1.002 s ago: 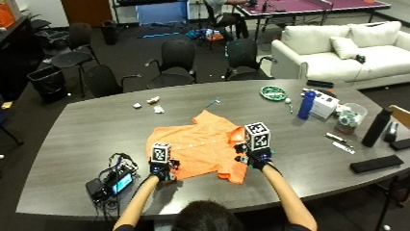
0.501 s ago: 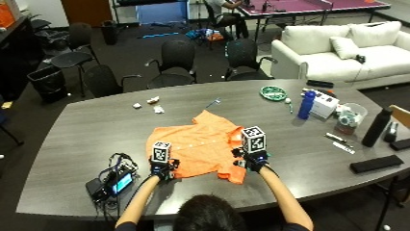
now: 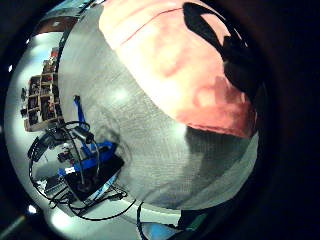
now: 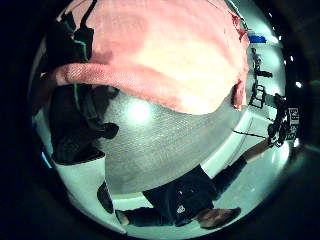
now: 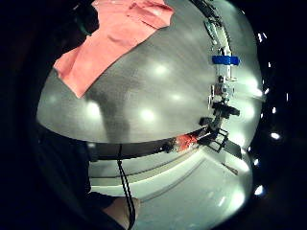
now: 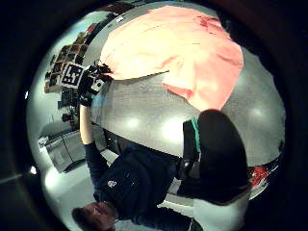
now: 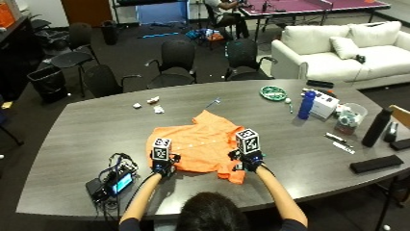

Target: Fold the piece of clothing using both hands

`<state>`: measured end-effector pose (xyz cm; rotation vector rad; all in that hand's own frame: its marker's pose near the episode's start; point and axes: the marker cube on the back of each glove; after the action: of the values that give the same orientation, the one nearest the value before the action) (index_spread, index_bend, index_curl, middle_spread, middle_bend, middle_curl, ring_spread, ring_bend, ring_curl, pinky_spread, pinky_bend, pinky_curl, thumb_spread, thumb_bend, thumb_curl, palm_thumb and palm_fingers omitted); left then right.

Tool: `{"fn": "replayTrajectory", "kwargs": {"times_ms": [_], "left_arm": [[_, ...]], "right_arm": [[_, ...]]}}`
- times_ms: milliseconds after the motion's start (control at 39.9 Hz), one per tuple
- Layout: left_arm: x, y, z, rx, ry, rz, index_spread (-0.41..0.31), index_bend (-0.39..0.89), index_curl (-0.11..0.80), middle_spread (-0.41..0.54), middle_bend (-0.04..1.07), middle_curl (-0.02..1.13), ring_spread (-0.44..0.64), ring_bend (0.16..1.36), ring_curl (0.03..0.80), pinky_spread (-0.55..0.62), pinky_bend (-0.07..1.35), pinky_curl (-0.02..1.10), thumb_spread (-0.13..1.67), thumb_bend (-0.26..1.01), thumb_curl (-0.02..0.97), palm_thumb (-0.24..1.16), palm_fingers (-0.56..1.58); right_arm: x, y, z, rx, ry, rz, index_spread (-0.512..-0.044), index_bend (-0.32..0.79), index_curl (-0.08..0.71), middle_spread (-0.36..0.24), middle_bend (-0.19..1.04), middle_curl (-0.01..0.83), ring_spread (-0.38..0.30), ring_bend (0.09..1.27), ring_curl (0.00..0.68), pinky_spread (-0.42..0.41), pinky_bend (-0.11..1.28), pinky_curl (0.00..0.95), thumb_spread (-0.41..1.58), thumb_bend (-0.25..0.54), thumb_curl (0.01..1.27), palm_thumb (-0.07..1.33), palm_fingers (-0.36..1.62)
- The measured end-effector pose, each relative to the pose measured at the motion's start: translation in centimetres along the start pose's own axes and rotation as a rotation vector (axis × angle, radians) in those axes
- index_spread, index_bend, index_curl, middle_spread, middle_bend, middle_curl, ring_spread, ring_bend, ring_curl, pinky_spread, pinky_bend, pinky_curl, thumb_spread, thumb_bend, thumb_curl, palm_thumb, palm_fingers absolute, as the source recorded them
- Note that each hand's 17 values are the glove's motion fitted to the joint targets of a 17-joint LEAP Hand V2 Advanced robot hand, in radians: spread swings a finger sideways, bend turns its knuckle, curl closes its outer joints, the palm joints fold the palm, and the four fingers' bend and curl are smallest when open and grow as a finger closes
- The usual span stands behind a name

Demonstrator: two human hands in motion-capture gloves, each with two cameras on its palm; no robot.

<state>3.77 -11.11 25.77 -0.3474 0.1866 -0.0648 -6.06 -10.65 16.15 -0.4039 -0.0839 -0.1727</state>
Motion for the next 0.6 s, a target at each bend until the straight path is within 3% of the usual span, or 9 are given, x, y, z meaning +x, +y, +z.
{"fn": "replayTrajectory", "kwargs": {"times_ms": [50, 100, 125, 175, 301, 376, 476, 601], "left_arm": [[0.0, 0.2, -0.2, -0.015, 0.007, 0.003, -0.232, 0.31, 0.477, -0.174, 0.18, 0.45, -0.14, 0.34, 0.327, -0.19, 0.27, 0.37, 1.14, 0.01, 0.527, 0.82, 0.95], [0.1, 0.2, -0.6, -0.001, 0.021, 0.019, -0.236, 0.33, 0.488, -0.171, 0.15, 0.44, -0.13, 0.32, 0.329, -0.18, 0.25, 0.38, 1.16, 0.0, 0.524, 0.81, 0.93], [0.2, 0.1, -0.9, 0.013, 0.03, 0.027, -0.237, 0.34, 0.492, -0.169, 0.14, 0.43, -0.13, 0.32, 0.33, -0.18, 0.25, 0.38, 1.16, 0.0, 0.524, 0.81, 0.93], [0.2, 0.0, -1.6, 0.038, 0.042, 0.031, -0.239, 0.34, 0.498, -0.168, 0.13, 0.42, -0.13, 0.31, 0.331, -0.17, 0.24, 0.38, 1.18, -0.01, 0.523, 0.81, 0.92], [-0.2, 0.3, -2.5, 0.021, 0.035, -0.007, -0.244, 0.35, 0.508, -0.162, 0.13, 0.4, -0.12, 0.29, 0.334, -0.17, 0.23, 0.38, 1.21, -0.01, 0.526, 0.8, 0.92], [-0.1, 0.6, -2.8, -0.006, 0.059, 0.015, -0.245, 0.35, 0.512, -0.162, 0.13, 0.39, -0.11, 0.28, 0.338, -0.16, 0.23, 0.39, 1.22, -0.01, 0.527, 0.8, 0.92], [0.1, 0.5, -3.2, -0.005, 0.096, 0.057, -0.247, 0.34, 0.517, -0.165, 0.15, 0.39, -0.12, 0.27, 0.344, -0.16, 0.21, 0.39, 1.24, -0.01, 0.528, 0.8, 0.93], [-0.4, 0.7, -4.1, -0.016, 0.141, 0.009, -0.243, 0.24, 0.498, -0.199, 0.23, 0.42, -0.17, 0.29, 0.352, -0.2, 0.19, 0.38, 1.25, -0.01, 0.529, 0.8, 1.06]], "right_arm": [[0.5, -1.2, 1.1, 0.007, 0.05, -0.006, -0.269, 0.16, 0.285, -0.028, 0.19, 0.345, -0.035, 0.4, 0.346, 0.103, 0.39, 0.352, 1.35, 0.025, 0.32, 0.6, 0.52], [0.3, -1.4, 1.9, -0.066, 0.041, 0.018, -0.266, 0.17, 0.291, -0.026, 0.17, 0.34, -0.033, 0.39, 0.342, 0.1, 0.39, 0.352, 1.35, 0.013, 0.32, 0.59, 0.5], [0.0, -1.4, 2.3, -0.114, 0.032, 0.038, -0.243, 0.1, 0.277, -0.035, 0.21, 0.354, -0.048, 0.42, 0.357, 0.095, 0.39, 0.357, 1.32, 0.026, 0.34, 0.63, 0.51], [-0.4, -1.7, 3.0, -0.176, 0.032, 0.076, -0.228, 0.07, 0.265, -0.044, 0.2, 0.358, -0.055, 0.44, 0.363, 0.093, 0.41, 0.363, 1.28, 0.019, 0.35, 0.65, 0.48], [-0.2, -4.7, 4.4, -0.118, 0.13, 0.123, -0.206, 0.09, 0.252, -0.053, 0.18, 0.362, -0.067, 0.45, 0.371, 0.096, 0.45, 0.376, 1.21, -0.003, 0.37, 0.68, 0.43], [-0.1, -5.7, 5.1, -0.148, 0.15, 0.099, -0.203, 0.08, 0.24, -0.056, 0.18, 0.364, -0.068, 0.45, 0.375, 0.096, 0.48, 0.382, 1.17, -0.009, 0.38, 0.7, 0.4], [0.4, -7.0, 5.6, -0.177, 0.116, 0.101, -0.204, 0.09, 0.232, -0.059, 0.17, 0.361, -0.068, 0.46, 0.378, 0.088, 0.5, 0.388, 1.13, -0.011, 0.4, 0.72, 0.34], [1.4, -8.4, 6.0, -0.183, 0.054, 0.14, -0.216, 0.09, 0.22, -0.062, 0.17, 0.36, -0.062, 0.46, 0.38, 0.086, 0.54, 0.394, 1.1, -0.015, 0.41, 0.75, 0.28]]}}
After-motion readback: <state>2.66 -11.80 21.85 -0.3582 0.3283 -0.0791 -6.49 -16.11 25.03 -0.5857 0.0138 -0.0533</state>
